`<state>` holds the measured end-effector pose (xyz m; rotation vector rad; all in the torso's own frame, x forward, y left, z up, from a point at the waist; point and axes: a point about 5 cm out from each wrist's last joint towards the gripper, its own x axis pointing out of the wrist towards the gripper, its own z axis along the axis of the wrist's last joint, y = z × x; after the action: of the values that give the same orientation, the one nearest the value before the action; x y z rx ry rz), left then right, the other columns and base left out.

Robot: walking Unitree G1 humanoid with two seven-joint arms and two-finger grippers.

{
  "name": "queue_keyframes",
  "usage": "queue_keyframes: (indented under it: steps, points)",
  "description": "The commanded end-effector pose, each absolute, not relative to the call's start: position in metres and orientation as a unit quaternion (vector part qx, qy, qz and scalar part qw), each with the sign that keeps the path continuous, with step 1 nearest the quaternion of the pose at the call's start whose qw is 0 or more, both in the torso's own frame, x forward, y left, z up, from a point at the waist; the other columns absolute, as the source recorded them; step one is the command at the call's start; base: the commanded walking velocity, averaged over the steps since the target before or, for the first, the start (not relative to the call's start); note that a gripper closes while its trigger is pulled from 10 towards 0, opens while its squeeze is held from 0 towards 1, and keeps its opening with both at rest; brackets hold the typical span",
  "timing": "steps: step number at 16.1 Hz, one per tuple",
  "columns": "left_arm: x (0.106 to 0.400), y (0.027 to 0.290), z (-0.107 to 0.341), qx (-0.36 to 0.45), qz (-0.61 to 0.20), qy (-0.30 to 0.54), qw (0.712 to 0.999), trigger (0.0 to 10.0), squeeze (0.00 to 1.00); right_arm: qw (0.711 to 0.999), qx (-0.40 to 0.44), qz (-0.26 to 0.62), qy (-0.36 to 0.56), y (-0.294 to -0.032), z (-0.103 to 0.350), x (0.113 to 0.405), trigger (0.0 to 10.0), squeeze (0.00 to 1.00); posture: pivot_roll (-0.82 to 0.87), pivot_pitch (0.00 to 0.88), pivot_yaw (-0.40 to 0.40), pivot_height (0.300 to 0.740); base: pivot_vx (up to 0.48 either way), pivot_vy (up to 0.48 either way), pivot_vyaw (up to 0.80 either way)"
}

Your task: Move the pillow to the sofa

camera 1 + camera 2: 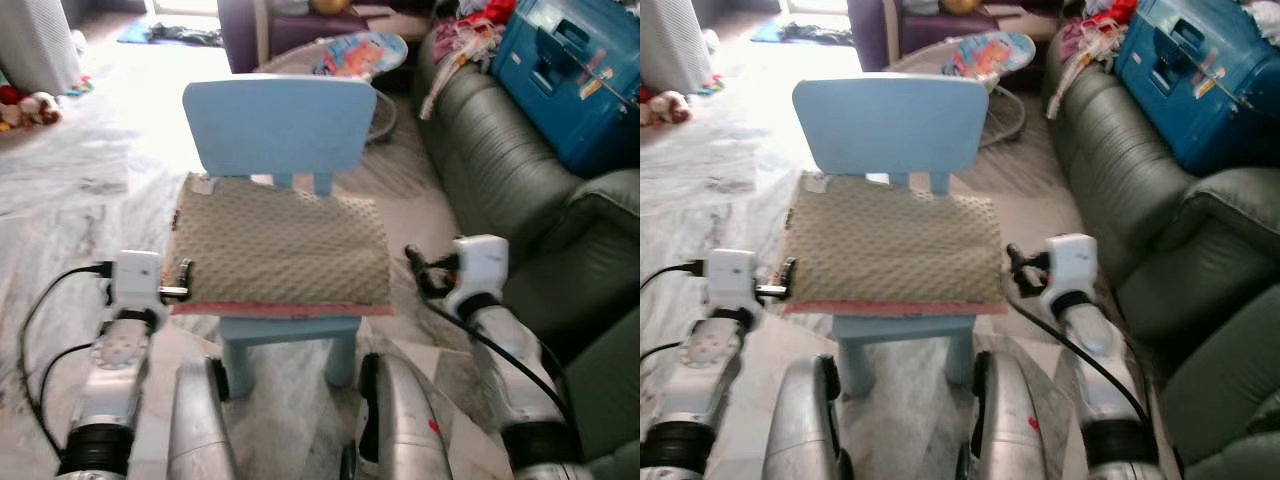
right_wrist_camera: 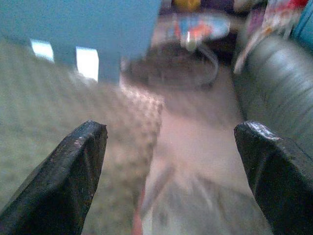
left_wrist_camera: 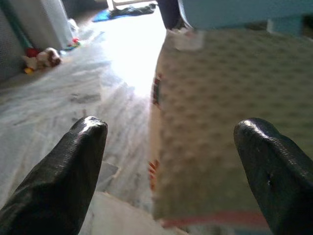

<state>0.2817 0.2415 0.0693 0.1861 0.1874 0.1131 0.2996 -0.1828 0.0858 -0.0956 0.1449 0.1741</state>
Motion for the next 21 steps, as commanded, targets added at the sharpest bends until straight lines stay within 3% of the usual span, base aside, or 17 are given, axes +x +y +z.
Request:
queue_keyframes:
  steps: [1,2,4,8,12,17,21]
  points:
    - [0.285,0.249,0.076,0.090,0.070,0.086,0.990,10.0,0.00,0.992,-0.040,0.076,0.093,-0.187,0.085,0.303,10.0,0.00,0.00,0.070,-0.088,0.500,0.000,0.000,0.00]
    - [0.287,0.254,0.078,0.093,0.079,0.084,0.989,10.0,0.00,0.990,-0.006,0.096,0.099,-0.183,0.087,0.306,10.0,0.00,-0.01,0.114,-0.092,0.500,0.000,0.000,0.00]
    - [0.287,0.253,0.085,0.098,0.074,0.068,0.990,10.0,0.00,0.987,-0.031,0.134,0.080,-0.175,0.092,0.308,10.0,0.00,0.00,0.150,-0.095,0.500,0.000,0.000,0.00]
    - [0.299,0.245,0.084,0.101,0.066,0.069,0.990,10.0,0.00,0.984,0.028,0.140,0.106,-0.169,0.094,0.328,10.0,0.00,-0.01,0.213,-0.101,0.500,0.000,0.000,0.00]
    - [0.307,0.241,0.071,0.097,0.078,0.091,0.988,10.0,0.00,0.970,0.047,0.181,0.155,-0.156,0.086,0.336,10.0,0.00,-0.02,0.241,-0.114,0.500,0.000,0.000,0.00]
    - [0.323,0.217,0.063,0.109,0.061,0.103,0.987,10.0,0.00,0.963,0.038,0.198,0.182,-0.141,0.082,0.351,10.0,0.00,-0.03,0.261,-0.134,0.500,0.000,0.000,0.00]
    - [0.332,0.221,0.063,0.167,0.080,0.108,0.977,10.0,0.00,0.962,0.009,0.191,0.193,-0.133,0.076,0.357,10.0,0.00,-0.02,0.276,-0.135,0.500,0.000,0.000,0.00]
